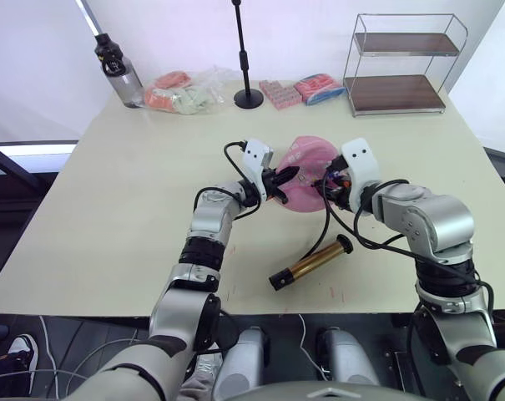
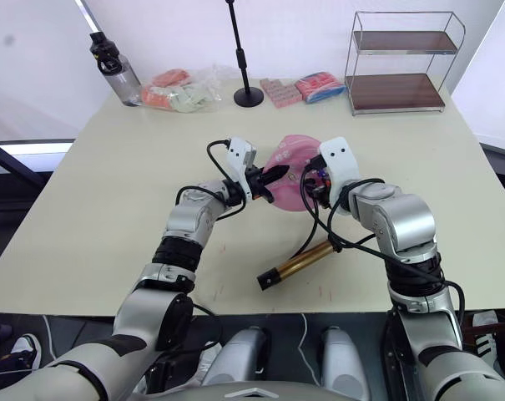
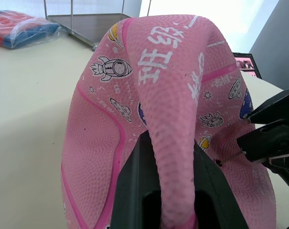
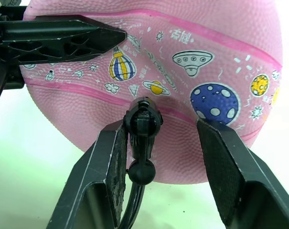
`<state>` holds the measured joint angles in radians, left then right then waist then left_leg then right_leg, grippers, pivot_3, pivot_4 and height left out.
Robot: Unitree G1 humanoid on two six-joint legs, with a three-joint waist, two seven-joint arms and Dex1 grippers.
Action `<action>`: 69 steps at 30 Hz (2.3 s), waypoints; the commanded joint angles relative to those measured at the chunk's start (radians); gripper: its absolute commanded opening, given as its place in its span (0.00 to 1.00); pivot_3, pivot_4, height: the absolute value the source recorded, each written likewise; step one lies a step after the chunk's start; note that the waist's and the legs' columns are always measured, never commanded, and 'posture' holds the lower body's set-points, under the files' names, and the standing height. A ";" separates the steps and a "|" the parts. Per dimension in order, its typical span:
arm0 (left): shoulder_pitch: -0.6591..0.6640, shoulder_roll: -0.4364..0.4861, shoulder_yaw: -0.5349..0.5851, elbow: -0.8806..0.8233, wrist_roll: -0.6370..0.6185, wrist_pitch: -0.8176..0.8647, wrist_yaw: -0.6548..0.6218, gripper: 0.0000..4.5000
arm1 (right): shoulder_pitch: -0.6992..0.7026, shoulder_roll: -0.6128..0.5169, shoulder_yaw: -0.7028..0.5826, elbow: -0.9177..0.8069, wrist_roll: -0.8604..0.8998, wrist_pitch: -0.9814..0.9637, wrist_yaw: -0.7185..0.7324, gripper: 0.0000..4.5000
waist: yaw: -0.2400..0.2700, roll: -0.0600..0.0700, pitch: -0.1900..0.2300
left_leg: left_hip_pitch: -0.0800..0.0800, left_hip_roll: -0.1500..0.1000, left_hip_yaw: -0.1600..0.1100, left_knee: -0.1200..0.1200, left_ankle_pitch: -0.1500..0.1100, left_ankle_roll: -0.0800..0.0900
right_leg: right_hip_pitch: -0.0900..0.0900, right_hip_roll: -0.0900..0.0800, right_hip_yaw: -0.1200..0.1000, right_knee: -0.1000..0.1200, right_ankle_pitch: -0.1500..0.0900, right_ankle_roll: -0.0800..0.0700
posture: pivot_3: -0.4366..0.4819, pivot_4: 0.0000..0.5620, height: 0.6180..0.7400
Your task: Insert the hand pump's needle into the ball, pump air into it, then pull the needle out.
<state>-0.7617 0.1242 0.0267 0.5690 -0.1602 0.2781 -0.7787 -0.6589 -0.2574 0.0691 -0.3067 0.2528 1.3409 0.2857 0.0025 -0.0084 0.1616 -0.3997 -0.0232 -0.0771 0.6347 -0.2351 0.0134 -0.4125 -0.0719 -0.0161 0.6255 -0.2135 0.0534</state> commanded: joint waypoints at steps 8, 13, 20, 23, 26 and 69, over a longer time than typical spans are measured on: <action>0.033 -0.011 -0.049 0.049 0.016 0.032 0.001 0.00 | -0.029 0.037 -0.042 -0.026 0.032 0.009 -0.016 0.52 | 0.000 0.000 0.000 | 0.000 0.000 0.000 0.001 0.000 0.000 | 0.000 0.000 0.000 0.001 0.000 0.000 | 0.48 0.27 1.00; 0.035 -0.009 -0.048 0.047 0.016 0.033 0.002 0.00 | -0.030 0.044 -0.036 -0.006 0.033 -0.005 -0.021 0.52 | -0.001 0.000 0.000 | 0.000 0.000 0.000 0.001 0.000 0.000 | 0.000 0.000 0.000 0.001 0.000 0.000 | 0.48 0.27 1.00; 0.037 -0.009 -0.050 0.046 0.016 0.034 0.001 0.00 | -0.038 0.053 -0.021 0.032 0.028 -0.038 -0.027 0.52 | -0.001 0.000 0.000 | 0.000 0.000 0.000 0.001 0.000 0.000 | 0.000 0.000 0.000 0.001 0.000 0.000 | 0.48 0.27 1.00; 0.039 -0.009 -0.050 0.045 0.016 0.034 0.002 0.00 | -0.038 0.055 -0.019 0.038 0.029 -0.047 -0.028 0.52 | -0.001 0.000 0.000 | 0.000 0.000 0.000 0.001 0.000 0.000 | 0.000 0.000 0.000 0.001 0.000 0.000 | 0.48 0.27 1.00; 0.042 -0.009 -0.051 0.040 0.017 0.035 0.001 0.00 | -0.035 0.053 -0.018 0.036 0.029 -0.052 -0.029 0.52 | -0.001 0.000 0.000 | 0.000 0.000 0.000 0.001 0.000 0.000 | 0.000 0.000 0.000 0.001 0.000 -0.001 | 0.48 0.27 1.00; 0.053 -0.012 -0.058 0.040 0.012 0.035 0.005 0.00 | -0.270 -0.211 0.556 0.341 -0.152 -0.245 0.407 0.07 | -0.017 -0.002 -0.005 | 0.008 0.000 0.000 0.007 0.000 0.000 | 0.008 0.001 0.000 0.004 0.001 0.001 | 0.48 0.27 1.00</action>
<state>-0.7462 0.1305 0.0272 0.5681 -0.1604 0.2781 -0.7558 -0.9365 -0.4699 0.5587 -0.0050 0.1062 1.0879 0.6407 -0.0147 -0.0104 0.1570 -0.3913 -0.0230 -0.0774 0.6417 -0.2350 0.0135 -0.4044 -0.0710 -0.0156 0.6296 -0.2127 0.0543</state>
